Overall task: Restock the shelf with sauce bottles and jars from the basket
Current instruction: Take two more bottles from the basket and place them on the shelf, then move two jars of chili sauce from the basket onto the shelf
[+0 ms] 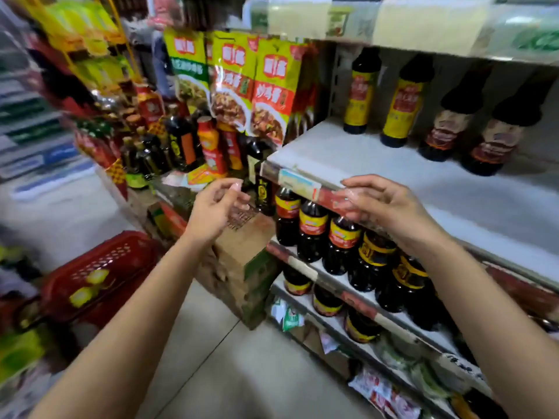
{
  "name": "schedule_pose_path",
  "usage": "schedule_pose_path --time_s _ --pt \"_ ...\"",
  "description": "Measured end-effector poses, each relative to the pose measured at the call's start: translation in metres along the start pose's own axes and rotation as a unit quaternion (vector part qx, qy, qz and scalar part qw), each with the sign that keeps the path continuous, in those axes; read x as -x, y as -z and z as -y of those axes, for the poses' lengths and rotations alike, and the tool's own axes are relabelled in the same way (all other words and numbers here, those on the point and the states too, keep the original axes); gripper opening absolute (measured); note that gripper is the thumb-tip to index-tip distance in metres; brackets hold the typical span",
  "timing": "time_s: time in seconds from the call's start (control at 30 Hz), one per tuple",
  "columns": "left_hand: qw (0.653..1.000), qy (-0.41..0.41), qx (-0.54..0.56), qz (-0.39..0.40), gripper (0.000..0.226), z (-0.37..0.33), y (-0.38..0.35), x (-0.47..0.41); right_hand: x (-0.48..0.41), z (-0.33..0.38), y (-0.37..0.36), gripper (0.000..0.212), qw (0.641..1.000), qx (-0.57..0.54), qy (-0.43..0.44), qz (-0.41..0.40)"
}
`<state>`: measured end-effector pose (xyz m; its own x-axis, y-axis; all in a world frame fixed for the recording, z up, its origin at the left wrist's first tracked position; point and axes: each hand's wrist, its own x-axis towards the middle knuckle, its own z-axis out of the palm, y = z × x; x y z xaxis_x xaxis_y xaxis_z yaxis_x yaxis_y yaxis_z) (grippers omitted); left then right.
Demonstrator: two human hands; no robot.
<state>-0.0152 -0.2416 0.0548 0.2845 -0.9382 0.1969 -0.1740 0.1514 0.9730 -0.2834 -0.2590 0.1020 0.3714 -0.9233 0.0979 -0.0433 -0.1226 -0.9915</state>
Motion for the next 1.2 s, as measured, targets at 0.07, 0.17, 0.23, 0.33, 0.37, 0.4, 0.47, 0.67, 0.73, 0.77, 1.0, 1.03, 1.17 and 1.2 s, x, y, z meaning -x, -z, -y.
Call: schedule_pose_path --time_s 0.07,0.17,0.23,0.33,0.37,0.4,0.47,0.67,0.73,0.77,1.0,1.03,1.17,1.2 --pt "0.997 0.023 -0.027 -0.072 0.013 0.019 0.058 0.033 -0.007 -0.014 -0.039 0.019 0.998 -0.006 -0.028 0.063" --pt "0.985 0.057 -0.073 -0.149 0.012 0.041 0.131 0.078 -0.023 -0.035 -0.097 0.014 0.990 0.002 -0.067 0.122" --pt "0.972 0.072 -0.074 -0.210 0.010 0.052 0.176 0.107 -0.040 -0.047 -0.140 0.013 0.984 -0.007 -0.089 0.151" --pt "0.945 0.108 -0.069 -0.300 0.011 0.063 0.238 0.150 -0.062 -0.063 -0.208 0.016 0.974 0.007 -0.113 0.198" --pt "0.938 0.121 -0.063 -0.320 0.014 0.067 0.254 0.160 -0.066 -0.068 -0.225 0.013 0.970 0.011 -0.117 0.212" --pt "0.930 0.133 -0.067 -0.337 0.016 0.068 0.270 0.171 -0.069 -0.073 -0.244 0.011 0.966 0.010 -0.123 0.228" --pt "0.915 0.148 -0.073 -0.367 0.016 0.071 0.303 0.188 -0.076 -0.085 -0.282 0.011 0.957 0.009 -0.136 0.255" --pt "0.882 0.170 -0.089 -0.430 0.017 0.079 0.379 0.219 -0.096 -0.113 -0.360 0.012 0.939 0.043 -0.183 0.289" --pt "0.875 0.187 -0.093 -0.437 0.017 0.087 0.402 0.223 -0.108 -0.121 -0.383 0.011 0.933 0.049 -0.201 0.295" --pt "0.871 0.197 -0.092 -0.440 0.017 0.092 0.412 0.223 -0.114 -0.125 -0.393 0.010 0.931 0.051 -0.207 0.297" --pt "0.858 0.233 -0.087 -0.449 0.017 0.149 0.470 0.172 -0.184 -0.167 -0.459 0.016 0.923 0.061 -0.245 0.289" --pt "0.857 0.240 -0.091 -0.447 0.017 0.158 0.480 0.157 -0.197 -0.176 -0.470 0.014 0.922 0.062 -0.255 0.285" --pt "0.852 0.281 -0.081 -0.434 0.021 0.194 0.524 0.095 -0.253 -0.206 -0.521 0.017 0.911 0.085 -0.292 0.277" --pt "0.851 0.292 -0.082 -0.428 0.021 0.203 0.535 0.078 -0.267 -0.211 -0.535 0.018 0.907 0.095 -0.303 0.276"
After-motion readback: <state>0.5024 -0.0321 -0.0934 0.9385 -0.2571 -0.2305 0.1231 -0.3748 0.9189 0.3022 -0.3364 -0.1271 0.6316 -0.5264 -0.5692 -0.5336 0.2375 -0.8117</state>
